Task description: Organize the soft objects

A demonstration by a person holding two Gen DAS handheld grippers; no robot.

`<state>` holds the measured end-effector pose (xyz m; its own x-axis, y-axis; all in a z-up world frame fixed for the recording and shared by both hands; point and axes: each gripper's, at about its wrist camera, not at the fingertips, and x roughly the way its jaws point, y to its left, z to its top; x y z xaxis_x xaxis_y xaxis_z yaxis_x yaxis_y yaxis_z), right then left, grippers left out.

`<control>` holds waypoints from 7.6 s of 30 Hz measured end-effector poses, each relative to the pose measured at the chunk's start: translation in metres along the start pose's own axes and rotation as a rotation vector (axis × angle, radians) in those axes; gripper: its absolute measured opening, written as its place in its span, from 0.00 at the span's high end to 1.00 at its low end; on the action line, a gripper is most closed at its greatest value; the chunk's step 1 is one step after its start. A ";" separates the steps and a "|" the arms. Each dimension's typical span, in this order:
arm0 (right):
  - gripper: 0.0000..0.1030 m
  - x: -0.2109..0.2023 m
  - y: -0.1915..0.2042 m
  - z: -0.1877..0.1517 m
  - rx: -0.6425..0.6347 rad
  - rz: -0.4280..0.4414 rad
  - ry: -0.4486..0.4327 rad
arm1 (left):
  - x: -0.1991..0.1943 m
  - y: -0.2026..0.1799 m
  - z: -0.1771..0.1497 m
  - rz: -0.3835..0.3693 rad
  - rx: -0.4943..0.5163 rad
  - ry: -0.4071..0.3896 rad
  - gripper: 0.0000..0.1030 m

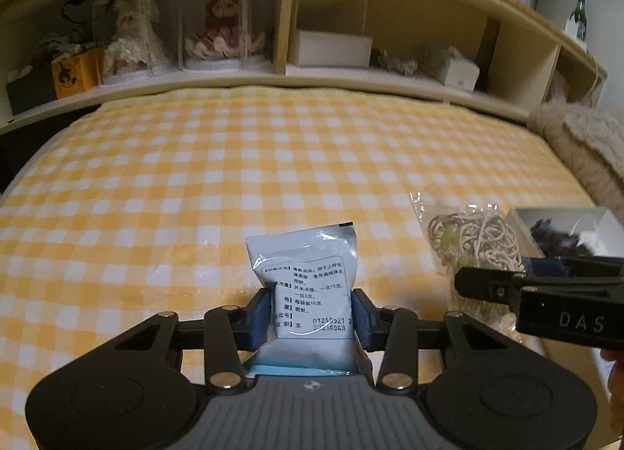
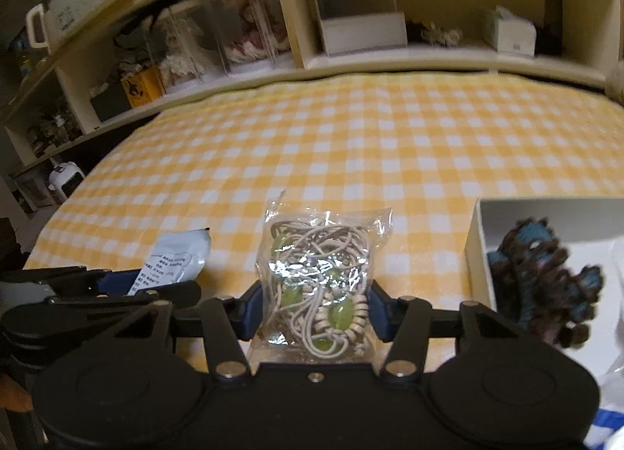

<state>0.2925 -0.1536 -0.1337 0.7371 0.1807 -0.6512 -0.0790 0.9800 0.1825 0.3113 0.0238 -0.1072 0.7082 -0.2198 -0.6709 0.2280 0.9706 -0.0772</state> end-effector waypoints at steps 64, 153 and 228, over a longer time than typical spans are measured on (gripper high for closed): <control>0.47 -0.134 -0.264 0.001 0.262 -0.249 -0.133 | 0.071 -0.286 0.053 -0.367 0.056 0.086 0.51; 0.00 -0.352 -0.083 -0.105 0.029 -0.283 -0.271 | -0.237 -0.155 -0.060 -0.136 0.155 -0.153 0.00; 0.00 -0.344 -0.073 -0.160 0.031 -0.405 -0.272 | -0.242 -0.150 -0.115 -0.100 0.161 -0.161 0.00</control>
<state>-0.0630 -0.2744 -0.0408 0.8533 -0.2472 -0.4591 0.2677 0.9633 -0.0212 0.0289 -0.0575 -0.0180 0.7713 -0.3391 -0.5386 0.3963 0.9181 -0.0104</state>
